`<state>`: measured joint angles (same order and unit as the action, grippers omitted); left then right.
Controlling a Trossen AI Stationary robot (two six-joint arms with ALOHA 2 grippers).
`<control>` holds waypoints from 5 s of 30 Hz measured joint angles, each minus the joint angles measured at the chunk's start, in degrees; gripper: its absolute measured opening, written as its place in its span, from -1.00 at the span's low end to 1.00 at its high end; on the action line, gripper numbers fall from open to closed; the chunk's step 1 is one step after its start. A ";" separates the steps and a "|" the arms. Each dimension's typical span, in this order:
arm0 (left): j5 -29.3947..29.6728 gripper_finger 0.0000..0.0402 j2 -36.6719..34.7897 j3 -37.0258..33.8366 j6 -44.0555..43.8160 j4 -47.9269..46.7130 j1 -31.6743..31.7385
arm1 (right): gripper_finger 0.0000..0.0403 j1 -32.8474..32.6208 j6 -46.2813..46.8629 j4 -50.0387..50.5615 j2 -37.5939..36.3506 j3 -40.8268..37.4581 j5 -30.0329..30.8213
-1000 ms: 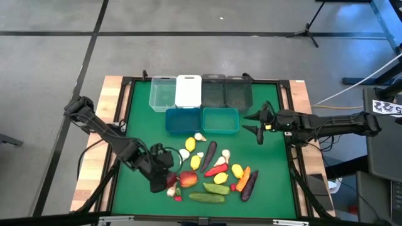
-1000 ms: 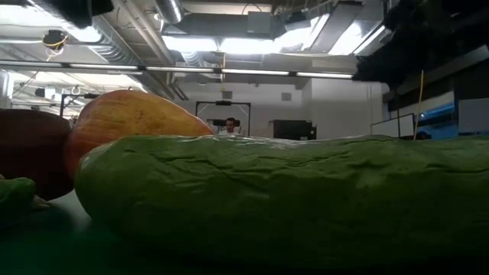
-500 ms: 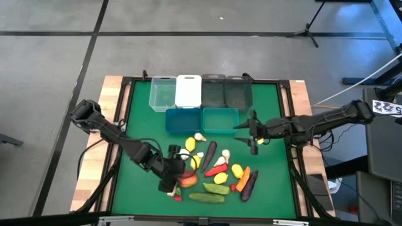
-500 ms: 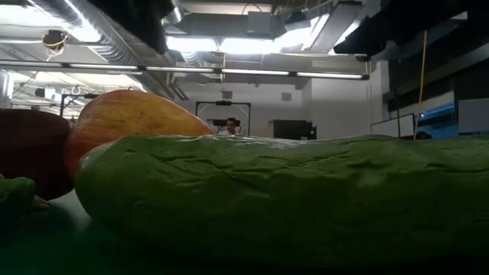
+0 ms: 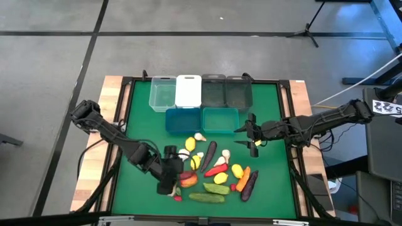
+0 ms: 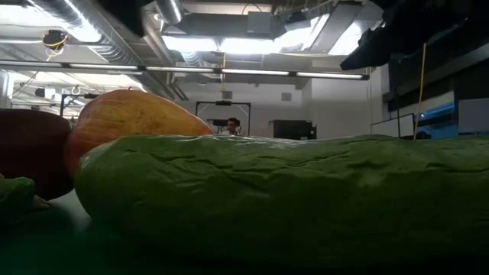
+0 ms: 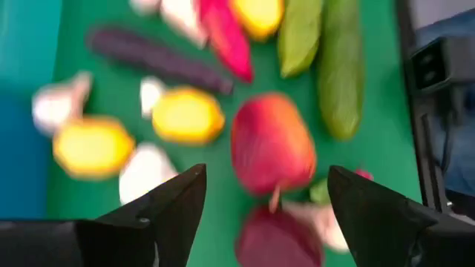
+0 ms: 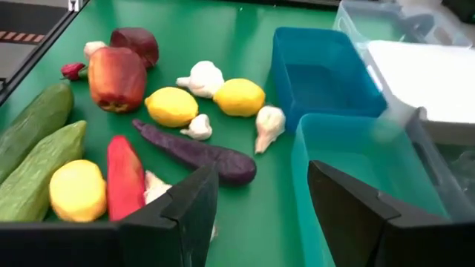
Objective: Sort produce into baskets
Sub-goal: Put the apple into the white bin
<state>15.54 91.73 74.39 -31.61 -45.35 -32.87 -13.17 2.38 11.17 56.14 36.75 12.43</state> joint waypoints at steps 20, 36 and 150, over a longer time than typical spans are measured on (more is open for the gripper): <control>3.85 0.38 10.35 -0.07 -28.93 -8.24 -4.84 | 0.04 0.04 1.09 1.15 0.00 0.00 -0.04; -0.86 0.38 10.48 -0.07 -32.73 -5.43 -4.78 | 0.04 0.04 1.87 2.49 0.00 0.00 -0.05; 15.65 0.13 -18.06 -10.34 23.11 18.34 49.09 | 0.04 0.07 3.42 5.69 -0.02 -0.04 2.60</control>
<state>31.19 73.67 64.05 -8.50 -27.02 16.21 -13.10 5.80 16.86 56.12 36.71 15.03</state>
